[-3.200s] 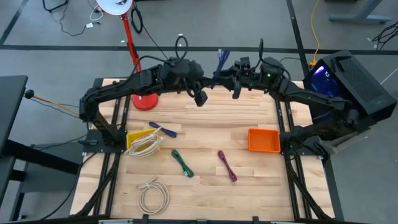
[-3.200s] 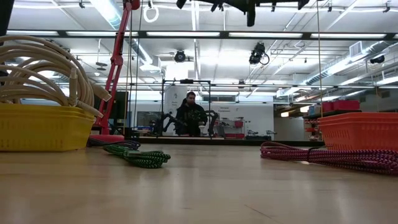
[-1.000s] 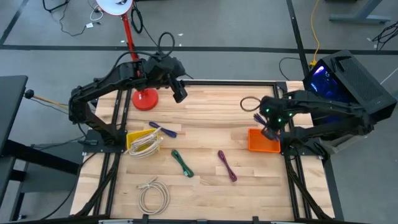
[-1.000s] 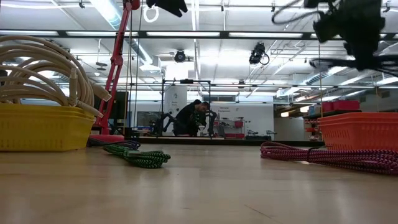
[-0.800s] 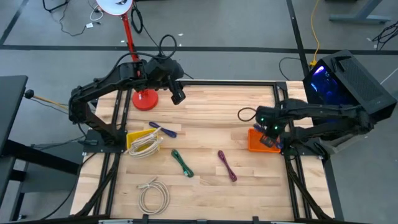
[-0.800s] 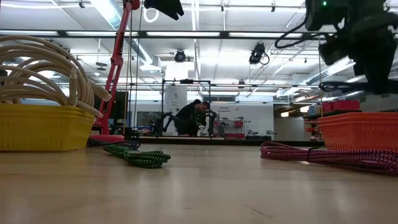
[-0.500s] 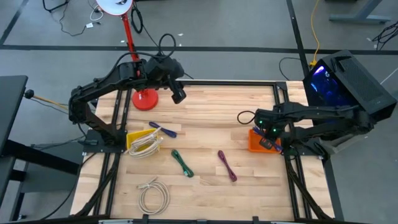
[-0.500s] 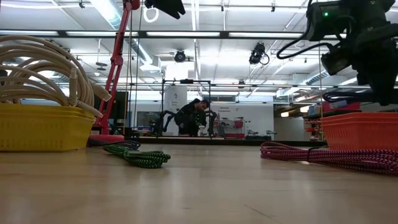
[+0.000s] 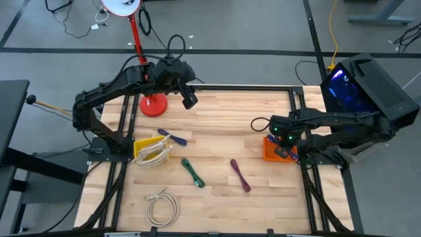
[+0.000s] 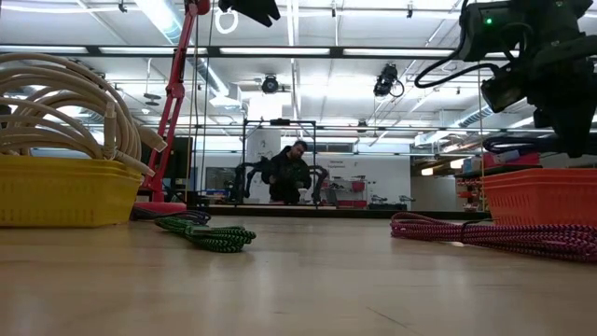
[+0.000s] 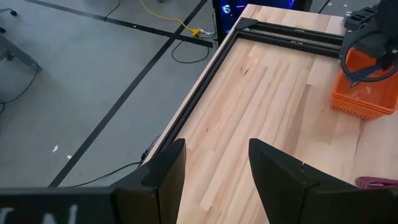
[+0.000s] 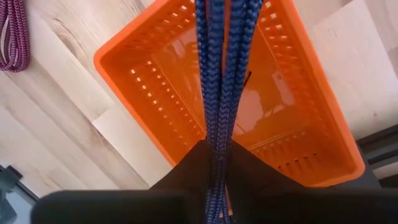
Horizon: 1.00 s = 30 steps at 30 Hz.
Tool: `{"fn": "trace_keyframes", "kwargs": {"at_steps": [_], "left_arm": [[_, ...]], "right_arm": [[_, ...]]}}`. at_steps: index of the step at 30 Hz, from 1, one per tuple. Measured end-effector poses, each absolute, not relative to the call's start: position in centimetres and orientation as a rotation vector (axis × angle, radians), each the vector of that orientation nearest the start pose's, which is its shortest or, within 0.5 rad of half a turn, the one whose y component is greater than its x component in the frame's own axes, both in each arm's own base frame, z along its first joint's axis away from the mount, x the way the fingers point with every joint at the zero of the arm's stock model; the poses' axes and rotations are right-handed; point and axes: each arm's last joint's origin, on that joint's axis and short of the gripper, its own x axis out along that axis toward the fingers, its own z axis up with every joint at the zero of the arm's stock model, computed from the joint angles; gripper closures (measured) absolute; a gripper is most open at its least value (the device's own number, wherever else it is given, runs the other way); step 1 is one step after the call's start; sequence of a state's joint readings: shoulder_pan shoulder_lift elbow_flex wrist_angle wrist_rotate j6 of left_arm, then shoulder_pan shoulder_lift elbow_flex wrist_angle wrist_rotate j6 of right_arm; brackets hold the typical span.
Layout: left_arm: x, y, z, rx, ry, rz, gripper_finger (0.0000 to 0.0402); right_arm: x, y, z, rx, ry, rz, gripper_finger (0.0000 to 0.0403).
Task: Pick & Place USB Port
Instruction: Put the blue USB cable into the orange bin
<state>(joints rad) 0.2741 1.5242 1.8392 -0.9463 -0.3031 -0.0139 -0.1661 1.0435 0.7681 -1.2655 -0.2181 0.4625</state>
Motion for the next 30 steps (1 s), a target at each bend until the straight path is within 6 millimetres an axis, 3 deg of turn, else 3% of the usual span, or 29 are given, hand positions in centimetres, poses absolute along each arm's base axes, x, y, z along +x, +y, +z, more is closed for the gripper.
{"fn": "trace_keyframes", "kwargs": {"at_steps": [8, 20, 26, 30], "left_arm": [[28.6, 8.9, 44.4, -0.003, 0.636, 0.562, 0.022], [28.6, 8.9, 44.4, -0.004, 0.636, 0.562, 0.022], [28.6, 8.8, 44.3, -0.022, 0.648, 0.512, 0.022], [28.0, 8.3, 43.1, -0.026, 0.792, 0.418, 0.022]], "right_arm": [[14.2, -1.7, 22.7, 0.655, 1.506, -0.294, 0.0327], [14.6, -2.3, 23.1, 0.547, 1.433, -0.364, 0.0321], [16.2, -3.4, 26.1, 0.503, 1.207, -0.376, 0.0321], [17.4, -4.1, 29.0, 0.464, 1.022, -0.366, 0.0321]]}}
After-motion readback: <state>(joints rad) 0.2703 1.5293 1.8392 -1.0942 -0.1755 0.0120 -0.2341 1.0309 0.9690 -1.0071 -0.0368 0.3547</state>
